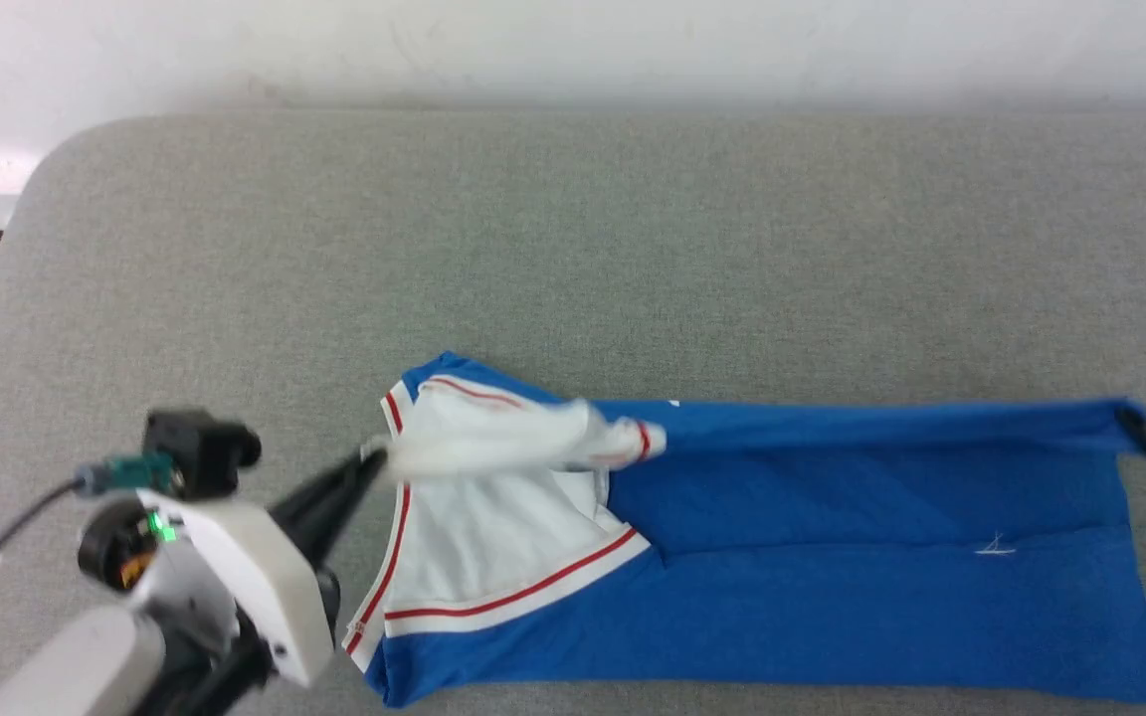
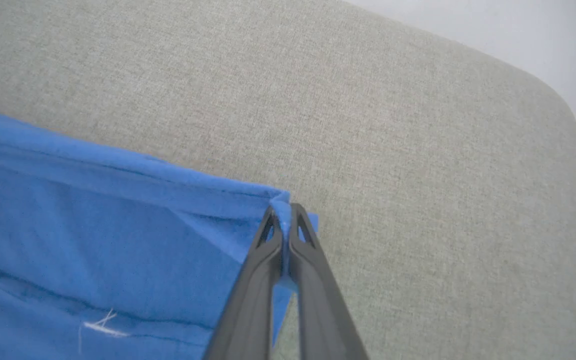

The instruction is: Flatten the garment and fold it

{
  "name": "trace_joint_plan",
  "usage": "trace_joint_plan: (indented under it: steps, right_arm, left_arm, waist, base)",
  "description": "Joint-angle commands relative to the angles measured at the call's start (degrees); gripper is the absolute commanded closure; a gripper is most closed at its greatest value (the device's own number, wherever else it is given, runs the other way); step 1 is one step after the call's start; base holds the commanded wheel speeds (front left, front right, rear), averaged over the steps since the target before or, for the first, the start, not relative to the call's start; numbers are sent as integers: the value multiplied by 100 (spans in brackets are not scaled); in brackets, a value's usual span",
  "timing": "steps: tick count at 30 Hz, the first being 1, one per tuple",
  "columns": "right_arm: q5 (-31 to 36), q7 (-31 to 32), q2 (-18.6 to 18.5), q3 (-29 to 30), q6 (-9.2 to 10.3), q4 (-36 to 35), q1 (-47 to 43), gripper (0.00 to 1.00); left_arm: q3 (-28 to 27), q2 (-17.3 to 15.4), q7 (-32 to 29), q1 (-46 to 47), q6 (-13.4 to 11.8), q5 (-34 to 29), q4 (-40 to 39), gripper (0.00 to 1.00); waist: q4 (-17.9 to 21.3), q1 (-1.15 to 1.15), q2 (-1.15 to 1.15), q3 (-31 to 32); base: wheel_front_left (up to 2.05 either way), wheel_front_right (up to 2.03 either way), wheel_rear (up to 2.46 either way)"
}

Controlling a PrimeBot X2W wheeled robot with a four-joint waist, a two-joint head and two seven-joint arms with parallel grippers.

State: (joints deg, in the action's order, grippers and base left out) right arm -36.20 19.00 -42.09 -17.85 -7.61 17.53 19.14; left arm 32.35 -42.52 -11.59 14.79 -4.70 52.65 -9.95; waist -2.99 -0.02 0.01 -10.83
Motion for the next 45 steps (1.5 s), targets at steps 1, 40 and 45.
trace_joint_plan:
  steps: [1, 40, 45]
  right_arm:
    - [45, 80, 48, 89, 12, -118, -236, 100]
    - [782, 880, 2077, 2629, 12, -1743, -2142, 0]
    - [1318, 822, 3037, 3366, 12, -1554, -2305, 0]
  left_arm:
    - [52, -41, -22, -208, -59, 69, -7, 100]
    - [-1681, 1945, 2655, -1358, -450, -1443, 843, 0]
    - [-2796, 2682, 2657, -2117, -395, -2603, 310, 0]
  waist:
    - [16, 2, -1, 105]
    - [-48, 2, -1, 855]
    - [-19, 2, -1, 876]
  base:
    - [0, 0, 0]
    - [0, 0, 0]
    - [0, 0, 0]
